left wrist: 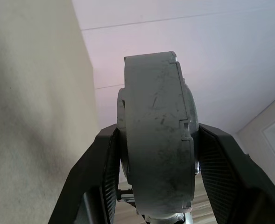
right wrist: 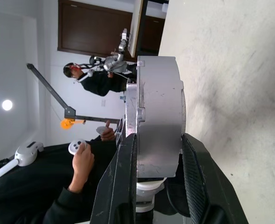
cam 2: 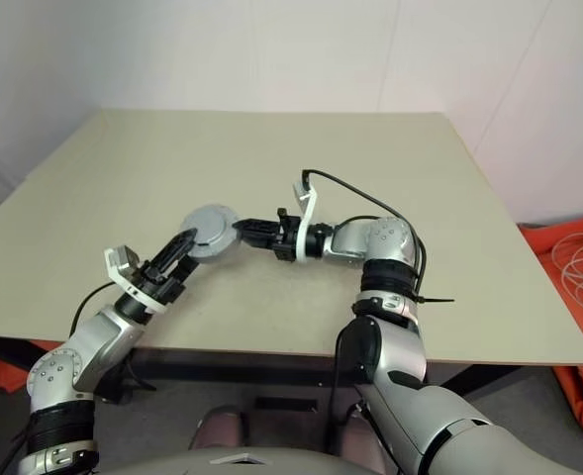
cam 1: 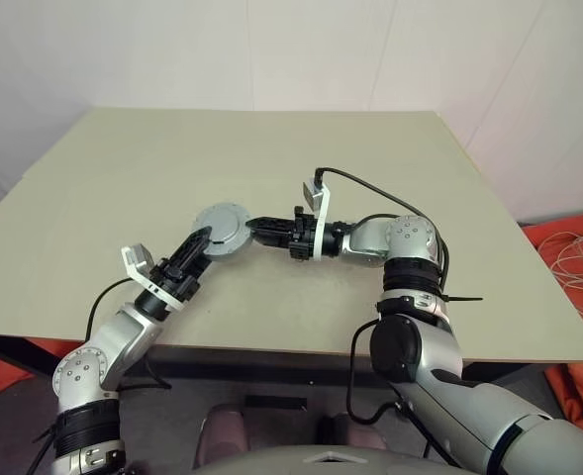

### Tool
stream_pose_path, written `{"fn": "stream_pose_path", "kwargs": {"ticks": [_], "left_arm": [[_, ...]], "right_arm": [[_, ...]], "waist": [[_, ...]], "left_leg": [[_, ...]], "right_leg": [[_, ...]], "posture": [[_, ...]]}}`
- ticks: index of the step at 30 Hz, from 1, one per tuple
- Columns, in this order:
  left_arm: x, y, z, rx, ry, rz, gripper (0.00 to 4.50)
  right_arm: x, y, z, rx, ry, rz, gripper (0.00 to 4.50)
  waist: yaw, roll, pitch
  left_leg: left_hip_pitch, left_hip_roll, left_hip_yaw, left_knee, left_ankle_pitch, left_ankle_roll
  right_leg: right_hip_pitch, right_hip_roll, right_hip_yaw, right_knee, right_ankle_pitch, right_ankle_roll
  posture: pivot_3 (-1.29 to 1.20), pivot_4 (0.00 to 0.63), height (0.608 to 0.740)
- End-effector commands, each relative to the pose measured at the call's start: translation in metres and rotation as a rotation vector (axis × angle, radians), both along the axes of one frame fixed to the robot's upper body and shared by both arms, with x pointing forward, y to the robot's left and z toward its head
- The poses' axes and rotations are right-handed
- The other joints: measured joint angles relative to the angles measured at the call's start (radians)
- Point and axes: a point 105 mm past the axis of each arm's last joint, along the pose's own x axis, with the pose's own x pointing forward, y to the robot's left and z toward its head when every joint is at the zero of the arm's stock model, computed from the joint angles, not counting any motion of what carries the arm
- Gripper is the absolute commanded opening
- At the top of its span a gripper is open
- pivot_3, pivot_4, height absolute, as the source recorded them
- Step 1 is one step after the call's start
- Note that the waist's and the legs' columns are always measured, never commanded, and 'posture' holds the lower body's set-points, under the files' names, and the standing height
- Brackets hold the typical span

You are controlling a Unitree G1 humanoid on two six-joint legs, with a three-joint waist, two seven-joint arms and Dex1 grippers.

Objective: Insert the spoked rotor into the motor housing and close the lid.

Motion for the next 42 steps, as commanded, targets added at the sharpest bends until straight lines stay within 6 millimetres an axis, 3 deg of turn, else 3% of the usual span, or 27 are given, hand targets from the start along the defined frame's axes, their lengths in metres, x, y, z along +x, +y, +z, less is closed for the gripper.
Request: {"fn": "stream_pose_path", "kwargs": {"ticks": [1,11,15,19,23,28,30,34,42], "left_arm": [[0.001,-0.002,0.012,-0.002,-0.053,-0.014,2.08],[0.001,0.005,0.015,-0.007,-0.061,0.008,2.08],[0.004,0.018,0.016,-0.011,-0.063,0.061,2.08],[0.021,0.065,0.012,0.012,-0.025,0.327,2.08],[0.033,0.101,0.013,0.035,0.013,0.521,2.08],[0.048,0.142,0.040,0.051,0.005,0.733,2.08],[0.053,0.150,0.045,0.054,0.017,0.771,2.08],[0.059,0.160,0.047,0.039,0.042,0.818,2.08],[0.070,0.172,0.019,-0.030,0.234,0.891,2.08]], "right_arm": [[0.005,0.002,0.032,0.111,-0.108,-0.017,1.16],[0.003,-0.002,0.020,0.057,-0.090,-0.026,4.48],[0.013,-0.011,0.006,-0.022,-0.074,-0.093,4.50],[0.020,-0.024,0.008,-0.113,-0.194,-0.133,4.50],[0.018,-0.028,-0.001,-0.331,-0.472,-0.091,4.50],[0.003,-0.019,0.012,-0.413,-1.053,0.038,4.50],[0.002,-0.019,0.009,-0.447,-1.175,0.064,4.50],[0.004,-0.020,-0.002,-0.487,-1.252,0.084,4.50],[-0.002,-0.019,-0.005,-0.469,-1.266,0.104,4.50]], "waist": [[0.000,0.000,0.000],[0.000,0.000,0.000],[-0.001,0.000,0.000],[-0.001,0.000,0.000],[-0.001,-0.002,0.000],[0.003,-0.007,0.001],[0.003,-0.010,0.001],[0.001,-0.014,0.000],[-0.002,-0.020,0.000]], "left_leg": [[0.000,0.000,0.000,0.000,0.000,0.000],[0.000,0.000,0.000,0.000,0.000,0.000],[0.000,0.000,0.000,0.000,0.000,0.000],[0.000,0.000,0.000,0.001,0.000,0.000],[0.000,0.000,-0.001,0.002,0.000,0.000],[0.000,0.000,-0.002,0.003,-0.001,0.001],[0.000,0.001,-0.002,0.004,-0.001,0.001],[0.000,-0.001,-0.003,0.007,-0.001,0.003],[0.000,0.000,-0.003,0.009,-0.002,0.003]], "right_leg": [[0.000,0.000,0.000,0.000,0.000,0.000],[0.000,0.000,0.000,0.000,0.000,0.000],[0.000,0.000,0.000,0.000,0.000,0.000],[0.001,0.000,0.000,0.000,0.000,0.000],[0.004,0.000,-0.001,-0.001,0.000,0.001],[0.004,0.000,-0.001,-0.002,0.001,0.002],[0.004,0.000,-0.002,-0.001,0.001,0.003],[0.005,-0.001,-0.001,-0.001,0.002,0.004],[0.005,-0.001,-0.001,0.000,0.003,0.004]], "posture": [[0.00,0.000,0.740],[0.00,0.000,0.740],[0.00,0.000,0.740],[0.00,0.000,0.740],[0.00,0.000,0.740],[0.00,0.000,0.740],[0.00,0.000,0.740],[0.00,0.000,0.740],[0.00,0.000,0.740]]}}
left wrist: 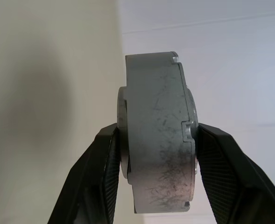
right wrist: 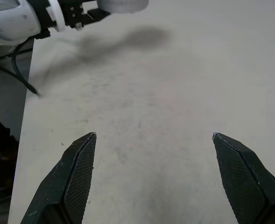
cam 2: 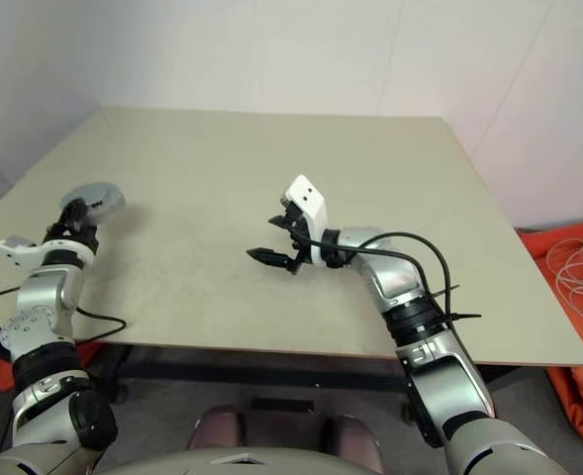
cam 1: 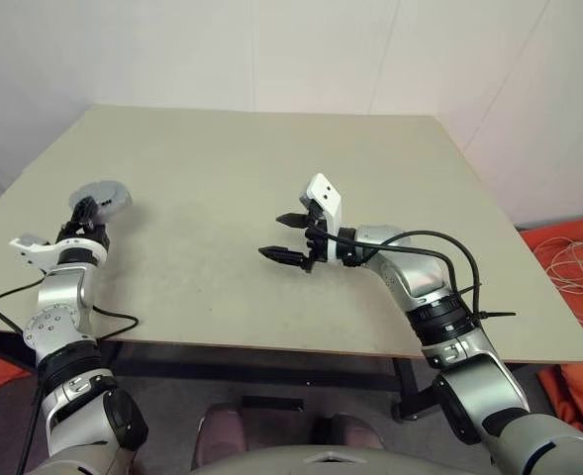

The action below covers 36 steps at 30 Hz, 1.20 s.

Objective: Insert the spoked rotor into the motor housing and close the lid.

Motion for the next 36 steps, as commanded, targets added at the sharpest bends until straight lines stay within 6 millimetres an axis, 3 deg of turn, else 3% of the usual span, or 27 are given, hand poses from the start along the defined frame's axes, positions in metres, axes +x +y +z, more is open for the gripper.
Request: {"fn": "stream_pose_path", "kwargs": {"ticks": [1,8,16,20,23,25,30,33,36], "left_arm": [[0.008,0.006,0.025,-0.010,-0.052,0.042,2.08],[0.006,0.007,0.008,-0.014,0.068,0.081,2.08],[-0.006,-0.016,-0.001,-0.138,0.174,0.069,4.49],[-0.018,-0.035,0.002,-0.142,0.227,0.076,4.49],[-0.030,-0.053,-0.010,-0.119,0.337,0.075,4.49],[-0.037,-0.060,-0.014,0.072,0.421,0.050,4.49],[-0.033,-0.087,-0.009,0.546,0.428,-0.143,4.49],[-0.026,-0.110,-0.002,0.817,0.372,-0.309,4.49],[-0.020,-0.129,0.008,1.205,0.282,-0.410,4.49]], "right_arm": [[-0.001,0.002,0.013,0.022,-0.059,0.020,4.50],[-0.003,0.002,0.011,0.012,-0.066,0.028,4.50],[-0.005,0.000,0.010,0.003,-0.056,0.037,4.50],[-0.005,-0.002,0.010,0.003,-0.056,0.032,4.50],[-0.004,-0.005,0.009,-0.002,-0.064,0.029,4.50],[-0.005,-0.008,0.007,-0.007,-0.062,0.039,4.50],[-0.002,-0.019,0.000,-0.045,-0.081,0.027,4.50],[0.002,-0.027,-0.006,-0.078,-0.092,-0.006,4.50],[0.008,-0.035,-0.010,-0.083,-0.102,-0.043,4.50]], "waist": [[0.001,-0.003,0.000],[0.000,-0.003,0.000],[0.001,-0.003,0.000],[-0.001,-0.004,0.000],[0.000,-0.004,0.000],[-0.001,-0.004,-0.001],[-0.001,-0.004,-0.001],[0.001,-0.003,-0.001],[0.000,-0.003,-0.001]], "left_leg": [[0.000,0.000,0.000,0.000,0.000,0.000],[0.000,0.000,-0.001,0.001,0.000,0.001],[0.000,0.000,-0.001,0.002,-0.001,0.002],[-0.001,0.000,-0.001,0.003,-0.001,0.002],[-0.001,0.000,-0.001,0.003,-0.001,0.002],[0.000,0.000,-0.001,0.003,-0.001,0.002],[0.000,0.001,0.000,0.003,-0.002,0.004],[0.002,0.001,-0.001,0.003,-0.002,0.005],[0.002,0.001,0.000,0.005,-0.002,0.005]], "right_leg": [[0.000,0.000,0.000,0.000,0.000,0.000],[0.000,0.000,0.000,0.000,0.002,-0.005],[0.002,-0.001,0.000,0.001,0.003,-0.005],[0.004,-0.001,0.000,0.001,0.002,-0.004],[0.004,0.000,-0.001,0.001,0.001,-0.002],[0.005,0.000,-0.001,0.000,0.001,-0.001],[0.005,0.000,-0.001,0.000,0.000,-0.001],[0.004,0.000,-0.002,0.000,0.000,0.000],[0.005,-0.001,-0.002,-0.001,0.000,0.000]], "posture": [[0.00,0.000,0.740],[0.00,0.000,0.740],[0.00,0.000,0.740],[0.00,0.000,0.740],[0.00,0.000,0.740],[0.00,0.000,0.740],[0.00,0.000,0.740],[0.00,0.000,0.740],[0.00,0.000,0.740]]}}
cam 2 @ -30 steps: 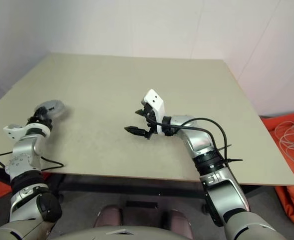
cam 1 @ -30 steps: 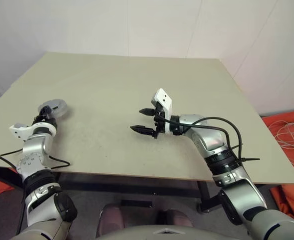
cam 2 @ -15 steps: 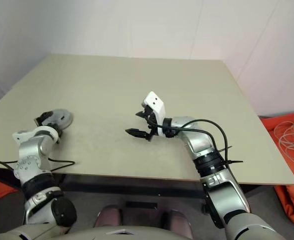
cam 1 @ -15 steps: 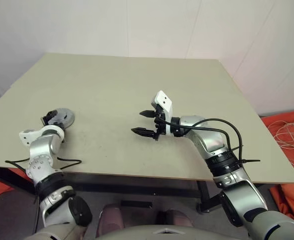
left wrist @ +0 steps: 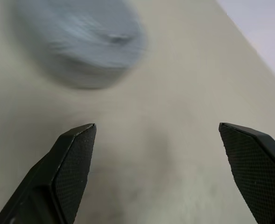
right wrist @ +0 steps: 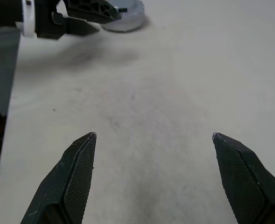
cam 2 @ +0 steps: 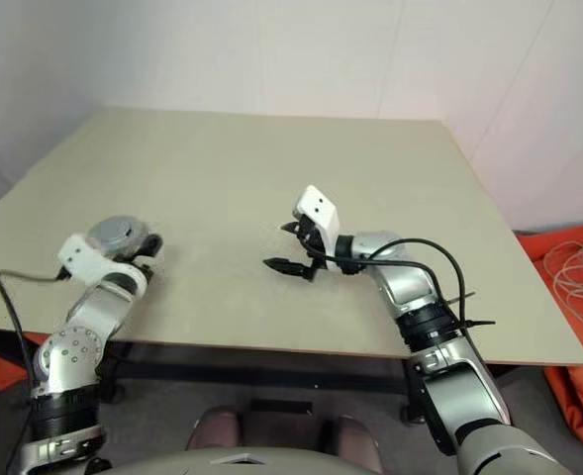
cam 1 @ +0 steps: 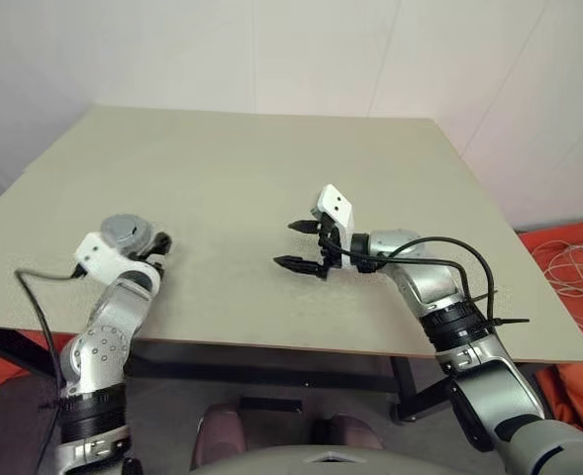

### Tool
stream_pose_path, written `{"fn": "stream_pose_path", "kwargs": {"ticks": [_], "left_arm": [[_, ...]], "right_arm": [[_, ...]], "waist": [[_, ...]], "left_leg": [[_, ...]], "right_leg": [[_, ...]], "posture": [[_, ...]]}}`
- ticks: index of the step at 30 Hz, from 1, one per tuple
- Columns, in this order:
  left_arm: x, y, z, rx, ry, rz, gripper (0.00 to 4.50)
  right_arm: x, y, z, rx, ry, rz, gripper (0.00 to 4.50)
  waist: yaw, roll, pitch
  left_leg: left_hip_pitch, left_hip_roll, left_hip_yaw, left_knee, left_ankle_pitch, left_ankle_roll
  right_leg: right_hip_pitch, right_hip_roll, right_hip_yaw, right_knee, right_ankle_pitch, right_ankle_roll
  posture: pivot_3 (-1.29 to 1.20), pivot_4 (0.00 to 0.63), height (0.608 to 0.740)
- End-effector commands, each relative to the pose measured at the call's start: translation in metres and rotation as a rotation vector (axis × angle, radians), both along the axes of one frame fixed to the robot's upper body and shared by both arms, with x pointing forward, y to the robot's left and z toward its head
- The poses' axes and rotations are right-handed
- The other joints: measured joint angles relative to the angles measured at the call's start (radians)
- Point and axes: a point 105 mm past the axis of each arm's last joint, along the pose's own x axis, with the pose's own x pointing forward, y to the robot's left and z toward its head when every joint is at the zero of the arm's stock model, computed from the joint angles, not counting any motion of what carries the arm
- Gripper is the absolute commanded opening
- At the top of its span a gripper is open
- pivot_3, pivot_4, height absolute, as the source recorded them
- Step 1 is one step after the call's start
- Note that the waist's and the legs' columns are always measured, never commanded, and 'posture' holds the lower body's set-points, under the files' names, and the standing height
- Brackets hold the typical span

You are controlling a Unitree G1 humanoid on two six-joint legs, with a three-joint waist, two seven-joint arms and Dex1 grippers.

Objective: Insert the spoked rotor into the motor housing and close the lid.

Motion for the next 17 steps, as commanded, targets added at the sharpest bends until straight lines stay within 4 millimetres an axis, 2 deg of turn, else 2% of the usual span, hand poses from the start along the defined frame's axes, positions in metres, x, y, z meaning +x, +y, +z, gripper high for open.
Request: {"fn": "stream_pose_path", "kwargs": {"ticks": [1,5,8,13,17], "left_arm": [[0.009,-0.024,0.024,0.354,-0.130,-0.226,4.49],[0.020,-0.021,0.036,0.552,-0.243,-0.337,4.49],[0.025,-0.015,0.044,0.595,-0.348,-0.389,4.49],[0.023,-0.011,0.033,0.636,-0.439,-0.528,4.49],[0.016,-0.019,0.024,0.667,-0.475,-0.670,4.49]], "right_arm": [[0.009,-0.013,0.005,0.020,-0.050,-0.056,4.50],[0.019,-0.032,0.000,0.053,-0.066,-0.131,4.50],[0.024,-0.048,-0.005,0.087,-0.065,-0.174,4.50],[0.027,-0.068,-0.013,0.145,-0.063,-0.228,4.50],[0.022,-0.069,-0.017,0.160,-0.064,-0.208,4.50]], "waist": [[-0.003,0.001,0.000],[-0.005,0.003,0.000],[-0.005,0.006,0.000],[-0.006,0.008,0.000],[-0.005,0.008,0.000]], "left_leg": [[0.001,0.000,0.000,0.000,0.000,0.000],[0.002,0.000,0.000,0.000,0.000,0.000],[0.002,0.000,0.001,-0.001,0.000,0.000],[0.002,-0.001,0.002,-0.002,-0.001,0.001],[0.002,-0.001,0.002,-0.003,-0.001,0.002]], "right_leg": [[0.000,0.000,0.000,0.000,0.000,0.000],[0.000,0.000,0.001,0.001,0.000,-0.001],[0.000,0.000,0.001,0.001,0.000,-0.001],[0.000,0.000,0.002,0.001,0.001,-0.002],[-0.001,0.000,0.002,0.001,0.004,-0.007]], "posture": [[0.00,0.000,0.740],[0.00,0.000,0.740],[0.00,0.000,0.740],[0.00,0.000,0.740],[0.00,0.000,0.740]]}}
